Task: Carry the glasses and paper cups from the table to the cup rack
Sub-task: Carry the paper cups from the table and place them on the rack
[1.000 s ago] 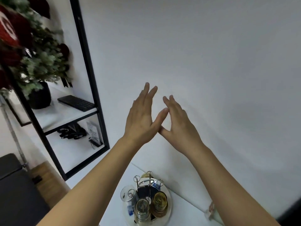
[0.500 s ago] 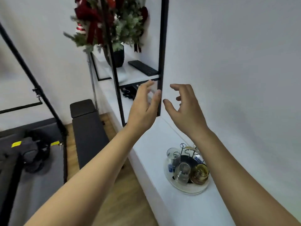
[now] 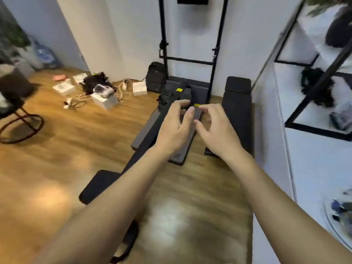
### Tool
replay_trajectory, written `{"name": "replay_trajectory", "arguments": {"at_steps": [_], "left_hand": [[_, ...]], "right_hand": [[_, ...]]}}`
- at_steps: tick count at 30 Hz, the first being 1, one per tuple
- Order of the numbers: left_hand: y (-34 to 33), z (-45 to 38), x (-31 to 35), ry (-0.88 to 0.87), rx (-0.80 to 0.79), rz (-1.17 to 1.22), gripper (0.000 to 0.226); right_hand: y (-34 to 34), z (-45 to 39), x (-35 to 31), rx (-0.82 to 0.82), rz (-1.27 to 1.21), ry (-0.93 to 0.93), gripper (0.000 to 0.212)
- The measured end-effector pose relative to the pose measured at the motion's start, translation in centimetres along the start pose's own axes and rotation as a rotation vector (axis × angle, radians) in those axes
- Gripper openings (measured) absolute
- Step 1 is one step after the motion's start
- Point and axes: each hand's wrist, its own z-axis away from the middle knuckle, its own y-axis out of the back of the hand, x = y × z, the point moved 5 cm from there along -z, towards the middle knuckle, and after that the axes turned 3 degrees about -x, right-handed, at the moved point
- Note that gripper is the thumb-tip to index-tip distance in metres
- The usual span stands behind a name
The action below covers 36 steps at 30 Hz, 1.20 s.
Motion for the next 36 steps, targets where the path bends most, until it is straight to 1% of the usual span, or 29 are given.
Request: {"name": "replay_trajectory", "arguments": {"at_steps": [4, 10, 12, 15, 19, 22, 26, 30, 36], "left_hand": [[12.7, 8.0, -5.0, 0.113, 0.120, -0.080, 0.054], [30.2, 21.2, -10.3, 0.316, 0.303, -0.180, 0.040], [35.3, 24.8, -11.3, 0.376, 0.370, -0.219, 0.039], [42.6, 29.9, -12.4, 0.457, 0.519, -0.261, 0.042], [49.4, 34.2, -14.0, 0.532, 0.640, -0.288, 0.045], [54.1, 35.9, -16.3, 0.556, 0.688, -0.332, 0.048], [61.1, 35.8, -20.7, 0.584, 0.704, -0.358, 0.044], [69.4, 32.6, -25.2, 0.615, 0.686, -0.355, 0.039], [79.9, 27.2, -30.2, 0.605, 0.669, -0.398, 0.038]], "right_hand": [[-11.4, 1.7, -9.2, -0.135, -0.071, 0.114, 0.036], [-27.3, 4.8, -23.9, -0.409, -0.201, 0.266, 0.039], [-31.5, 6.0, -28.6, -0.496, -0.231, 0.329, 0.039], [-37.0, 7.7, -35.9, -0.621, -0.255, 0.453, 0.041], [-42.7, 8.1, -42.3, -0.688, -0.246, 0.534, 0.042], [-47.3, 7.6, -45.9, -0.710, -0.234, 0.573, 0.044], [-54.0, 5.1, -50.4, -0.718, -0.215, 0.594, 0.046], [-60.3, -0.9, -55.5, -0.700, -0.205, 0.553, 0.046], [-67.5, -8.8, -63.0, -0.686, -0.215, 0.552, 0.047]]}}
